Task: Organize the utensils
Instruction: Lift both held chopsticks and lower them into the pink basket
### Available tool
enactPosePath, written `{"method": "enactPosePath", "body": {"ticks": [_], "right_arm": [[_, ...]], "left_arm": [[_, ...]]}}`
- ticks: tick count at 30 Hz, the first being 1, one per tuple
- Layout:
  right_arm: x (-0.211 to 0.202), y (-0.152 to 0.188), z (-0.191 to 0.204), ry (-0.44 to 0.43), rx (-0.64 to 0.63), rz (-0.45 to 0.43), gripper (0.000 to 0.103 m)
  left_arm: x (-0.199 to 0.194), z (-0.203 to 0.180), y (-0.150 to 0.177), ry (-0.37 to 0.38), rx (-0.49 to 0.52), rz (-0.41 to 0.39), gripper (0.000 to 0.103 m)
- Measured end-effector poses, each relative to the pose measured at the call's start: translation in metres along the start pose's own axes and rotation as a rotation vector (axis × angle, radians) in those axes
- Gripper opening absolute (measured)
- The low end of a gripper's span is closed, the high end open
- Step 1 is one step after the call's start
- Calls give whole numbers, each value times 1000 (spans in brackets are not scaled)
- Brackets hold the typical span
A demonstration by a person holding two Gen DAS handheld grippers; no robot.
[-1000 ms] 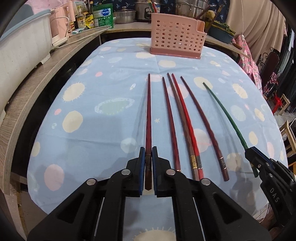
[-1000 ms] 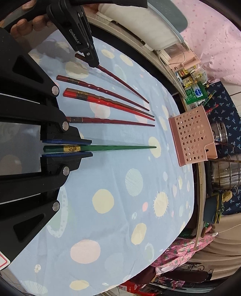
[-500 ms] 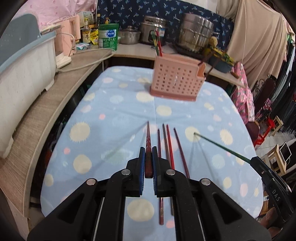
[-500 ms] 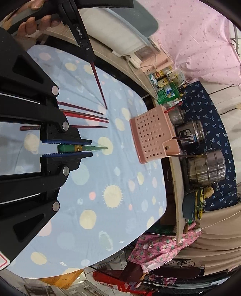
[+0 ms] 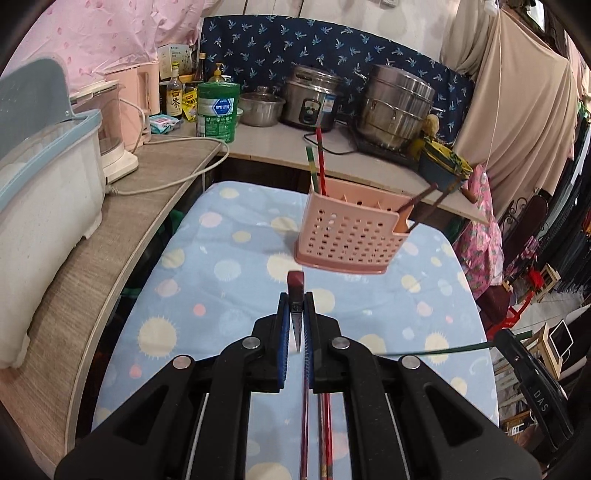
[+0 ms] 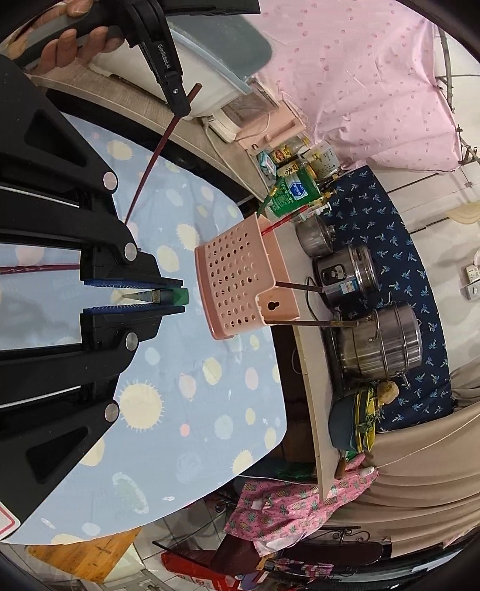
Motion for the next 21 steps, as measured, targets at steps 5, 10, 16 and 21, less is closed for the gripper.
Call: {"method": "enactPosePath", "body": {"ticks": [5,10,16,21], "right_arm": [[6,-24,7,-8,-12,-36,7],[12,-57,9,-34,13,-83,7],[21,-104,15,-60,26,-173,7],[33,-144,21,-84,36,-238,7]], "left_arm": [[6,-4,-25,14,-15,-23,7],[6,-14,-59,48,-22,-73,7],[7,-31,-103,82,-24,-140,7],[9,-44,-141,94,-27,-201,7]]}}
Point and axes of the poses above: each gripper's, at about its wrist camera, not at the fingertips, and x roughly the way its jaws point, z to its left, y to its underside, the point moved 1 cm from there along x, roughly the way its jaws point, and after that the axes turned 8 degrees about -z, right-handed, at the moved point
